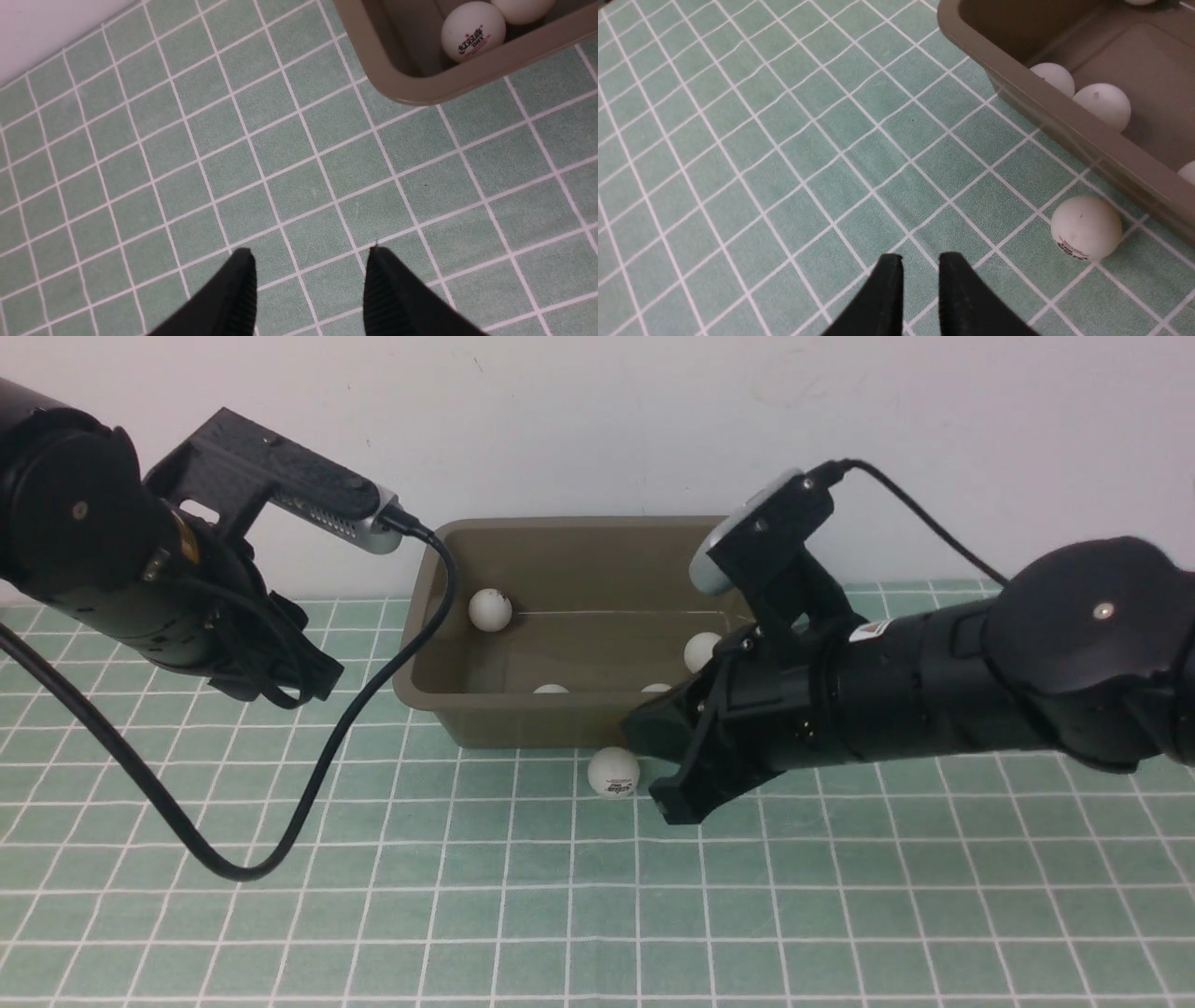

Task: Put the table tennis balls in the box on the green coffee tablecloth.
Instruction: 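Reach for and grasp a ping pong ball on the table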

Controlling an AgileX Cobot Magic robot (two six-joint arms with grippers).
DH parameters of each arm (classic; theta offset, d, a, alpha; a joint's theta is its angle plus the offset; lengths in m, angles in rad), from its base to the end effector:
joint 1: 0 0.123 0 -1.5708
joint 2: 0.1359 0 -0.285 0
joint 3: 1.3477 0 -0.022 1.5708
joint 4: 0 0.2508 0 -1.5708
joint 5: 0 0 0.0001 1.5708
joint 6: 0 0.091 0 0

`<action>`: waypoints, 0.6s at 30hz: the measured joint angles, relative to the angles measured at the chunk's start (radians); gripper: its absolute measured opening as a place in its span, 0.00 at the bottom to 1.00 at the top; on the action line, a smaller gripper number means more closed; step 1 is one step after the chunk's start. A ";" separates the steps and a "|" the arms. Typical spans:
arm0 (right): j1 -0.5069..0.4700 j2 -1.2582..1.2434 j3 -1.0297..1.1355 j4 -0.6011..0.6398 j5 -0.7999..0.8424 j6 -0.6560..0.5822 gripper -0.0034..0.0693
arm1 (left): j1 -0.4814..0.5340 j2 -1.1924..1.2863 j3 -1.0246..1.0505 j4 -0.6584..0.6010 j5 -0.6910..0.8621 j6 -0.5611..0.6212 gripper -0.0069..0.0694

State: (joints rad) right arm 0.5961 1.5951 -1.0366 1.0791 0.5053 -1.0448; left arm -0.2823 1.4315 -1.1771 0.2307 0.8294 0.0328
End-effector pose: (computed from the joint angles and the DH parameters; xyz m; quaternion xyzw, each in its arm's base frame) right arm 0.2598 0.2233 0.2554 -0.3566 0.8206 0.3043 0.3270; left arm 0.2921 -0.0687 0.3132 0.1994 0.9330 0.0676 0.2920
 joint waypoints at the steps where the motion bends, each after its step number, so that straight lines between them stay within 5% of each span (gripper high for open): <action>1: 0.003 0.007 0.000 0.009 -0.011 0.001 0.30 | 0.000 0.000 0.000 0.000 0.000 0.000 0.47; 10: 0.118 0.109 0.000 0.070 -0.215 0.065 0.66 | 0.000 0.000 0.000 0.000 0.000 0.000 0.47; 18: 0.240 0.213 0.000 0.118 -0.449 0.114 0.73 | 0.000 0.000 0.000 0.000 0.001 0.000 0.47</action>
State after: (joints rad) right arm 0.8360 1.8080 -1.0366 1.1973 0.0560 -0.9304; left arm -0.2823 1.4315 -1.1771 0.2307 0.8306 0.0328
